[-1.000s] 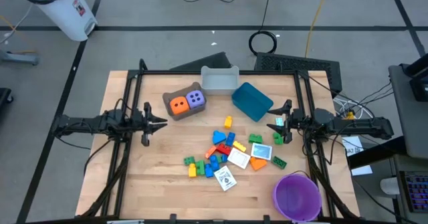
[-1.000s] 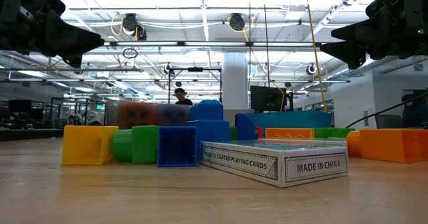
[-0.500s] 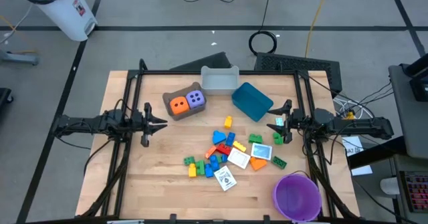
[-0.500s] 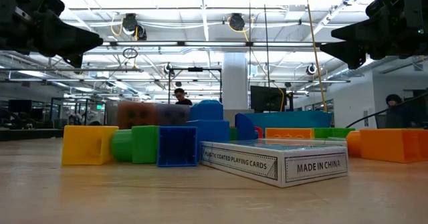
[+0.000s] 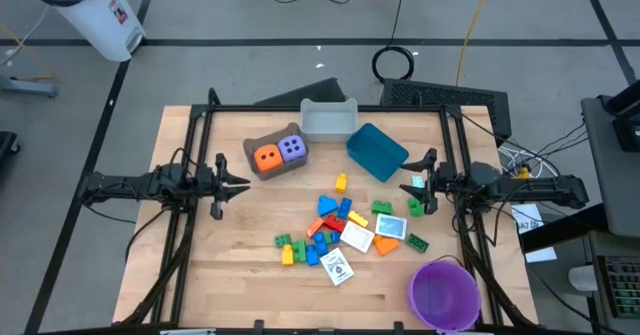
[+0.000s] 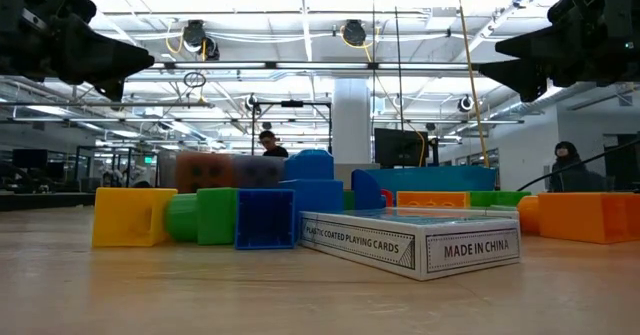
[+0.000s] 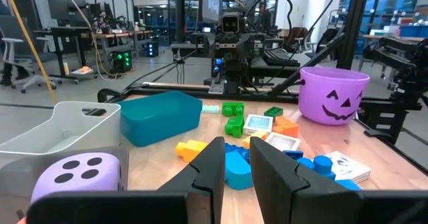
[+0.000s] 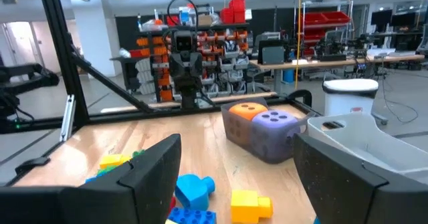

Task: Pick & Place Toys
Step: Put the light blue 8 studs game piece into the blue bin

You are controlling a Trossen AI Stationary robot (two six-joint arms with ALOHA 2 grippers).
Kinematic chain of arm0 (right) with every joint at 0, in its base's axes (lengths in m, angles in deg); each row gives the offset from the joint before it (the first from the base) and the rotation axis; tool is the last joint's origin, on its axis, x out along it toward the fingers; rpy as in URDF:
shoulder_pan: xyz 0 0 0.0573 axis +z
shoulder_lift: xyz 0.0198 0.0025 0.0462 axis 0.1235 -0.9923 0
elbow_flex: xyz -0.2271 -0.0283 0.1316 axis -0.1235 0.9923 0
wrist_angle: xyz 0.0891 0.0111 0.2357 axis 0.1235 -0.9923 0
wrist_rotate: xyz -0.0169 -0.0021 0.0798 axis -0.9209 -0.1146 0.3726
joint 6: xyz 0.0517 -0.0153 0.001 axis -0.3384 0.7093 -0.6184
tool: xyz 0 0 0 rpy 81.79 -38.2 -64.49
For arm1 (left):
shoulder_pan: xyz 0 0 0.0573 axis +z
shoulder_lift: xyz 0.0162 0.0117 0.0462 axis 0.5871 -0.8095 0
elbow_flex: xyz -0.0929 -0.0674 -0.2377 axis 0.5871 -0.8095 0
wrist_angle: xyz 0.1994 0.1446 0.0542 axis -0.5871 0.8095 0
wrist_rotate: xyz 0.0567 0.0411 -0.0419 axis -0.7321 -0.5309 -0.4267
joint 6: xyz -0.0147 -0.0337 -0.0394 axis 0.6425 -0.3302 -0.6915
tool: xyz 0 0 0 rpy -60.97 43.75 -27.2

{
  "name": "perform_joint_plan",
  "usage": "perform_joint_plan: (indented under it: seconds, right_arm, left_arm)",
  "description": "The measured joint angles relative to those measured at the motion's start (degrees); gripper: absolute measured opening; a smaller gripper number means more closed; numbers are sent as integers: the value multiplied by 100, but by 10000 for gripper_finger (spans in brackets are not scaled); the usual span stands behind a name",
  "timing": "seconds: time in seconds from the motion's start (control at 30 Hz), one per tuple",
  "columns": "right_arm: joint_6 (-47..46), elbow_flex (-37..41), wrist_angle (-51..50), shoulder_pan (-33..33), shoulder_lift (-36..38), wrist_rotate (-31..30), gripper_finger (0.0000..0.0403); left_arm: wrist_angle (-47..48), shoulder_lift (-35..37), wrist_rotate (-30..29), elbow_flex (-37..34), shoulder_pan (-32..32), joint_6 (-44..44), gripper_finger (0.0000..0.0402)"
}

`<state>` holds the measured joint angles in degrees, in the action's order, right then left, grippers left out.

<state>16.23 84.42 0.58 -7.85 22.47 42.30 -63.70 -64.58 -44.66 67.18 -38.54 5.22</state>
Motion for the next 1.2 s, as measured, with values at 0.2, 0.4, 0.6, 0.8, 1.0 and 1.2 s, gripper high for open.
perform_joint_plan:
  seconds: [0.2, 0.4, 0.6, 0.8, 1.0, 1.2]
  right_arm:
    - [-312, 2, 723, -2, -2, 0, 279]
    - [-787, 2, 1265, 0, -2, -27, 279]
    - [-957, 2, 1523, 0, 0, -2, 279]
    - [-1044, 2, 1680, -3, -20, -273, 279]
    - [-814, 2, 1601, -4, -28, -1215, 279]
    - [-950, -55, 2031, -4, -96, -1423, 279]
  left_arm:
    - [-7, 0, -2, 0, 0, 13, 76]
    - [-13, 0, -2, 0, 0, 17, 76]
    - [-13, 0, -4, 0, 0, 18, 76]
    - [-5, 0, -4, 0, 0, 20, 76]
    - [-2, 0, -2, 0, 0, 20, 76]
    - [0, 0, -4, 0, 0, 20, 76]
